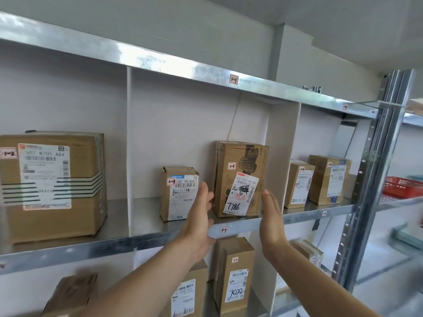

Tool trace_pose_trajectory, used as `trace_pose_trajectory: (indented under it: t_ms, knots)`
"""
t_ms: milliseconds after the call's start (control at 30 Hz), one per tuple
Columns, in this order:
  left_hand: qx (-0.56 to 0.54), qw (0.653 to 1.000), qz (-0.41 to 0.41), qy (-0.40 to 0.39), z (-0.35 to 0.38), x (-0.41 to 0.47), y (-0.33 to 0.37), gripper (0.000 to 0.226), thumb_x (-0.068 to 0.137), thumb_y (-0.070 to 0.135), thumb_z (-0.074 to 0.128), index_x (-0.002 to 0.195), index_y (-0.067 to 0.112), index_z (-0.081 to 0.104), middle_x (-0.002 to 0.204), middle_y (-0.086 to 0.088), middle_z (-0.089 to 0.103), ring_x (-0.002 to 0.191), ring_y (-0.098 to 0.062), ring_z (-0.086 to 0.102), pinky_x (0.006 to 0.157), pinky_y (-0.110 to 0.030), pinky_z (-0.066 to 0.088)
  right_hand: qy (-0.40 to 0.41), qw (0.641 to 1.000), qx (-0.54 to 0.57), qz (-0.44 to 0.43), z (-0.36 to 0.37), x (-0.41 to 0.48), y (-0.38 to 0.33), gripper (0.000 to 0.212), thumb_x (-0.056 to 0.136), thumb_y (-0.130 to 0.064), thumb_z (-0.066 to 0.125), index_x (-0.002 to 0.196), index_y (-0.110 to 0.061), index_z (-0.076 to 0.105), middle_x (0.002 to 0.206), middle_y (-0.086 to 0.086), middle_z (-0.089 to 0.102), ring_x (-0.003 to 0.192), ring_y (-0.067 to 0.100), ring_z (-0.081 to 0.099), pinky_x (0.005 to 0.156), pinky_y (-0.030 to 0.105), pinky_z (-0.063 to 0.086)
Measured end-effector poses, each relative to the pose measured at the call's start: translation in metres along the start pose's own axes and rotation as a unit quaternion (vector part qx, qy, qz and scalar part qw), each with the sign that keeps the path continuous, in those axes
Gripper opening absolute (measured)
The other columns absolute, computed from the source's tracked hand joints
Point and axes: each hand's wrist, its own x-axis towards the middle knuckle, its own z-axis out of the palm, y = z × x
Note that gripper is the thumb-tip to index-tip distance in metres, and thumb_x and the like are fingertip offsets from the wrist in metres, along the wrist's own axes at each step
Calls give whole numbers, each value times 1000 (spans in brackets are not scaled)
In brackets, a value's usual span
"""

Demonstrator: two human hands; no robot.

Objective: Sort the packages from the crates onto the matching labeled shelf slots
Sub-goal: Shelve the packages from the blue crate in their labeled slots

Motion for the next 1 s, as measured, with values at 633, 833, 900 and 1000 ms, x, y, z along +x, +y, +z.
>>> trace_pose_trajectory:
  t_ms: [633,833,900,1000]
  knots:
    - [7,998,-10,69,-31,-42,-4,89,72,86,36,146,38,47,162,2,32,148,-35,27,115,-69,21,-85,995,22,41,36,-50,2,84,78,-76,43,154,-40,40,159,-6,44,147,19,40,126,52,21]
    - [26,993,10,115,-51,-53,-1,86,71,88,32,137,39,57,149,5,48,133,-28,45,100,-57,34,-163,985,40,44,61,-61,-6,41,94,-68,46,121,-41,57,133,-9,63,128,13,55,111,43,34]
    - [21,989,19,146,-54,-62,-2,63,90,78,25,120,38,64,127,11,60,113,-19,54,96,-51,31,-188,980,47,40,68,-61,-7,27,105,-57,41,116,-41,59,124,-11,65,122,13,57,103,40,34]
    - [33,980,22,197,-62,-74,-4,78,81,82,30,140,37,53,155,4,42,142,-29,39,114,-61,23,-223,973,53,40,80,-66,-7,27,107,-55,37,128,-43,50,135,-11,56,125,17,52,105,41,34]
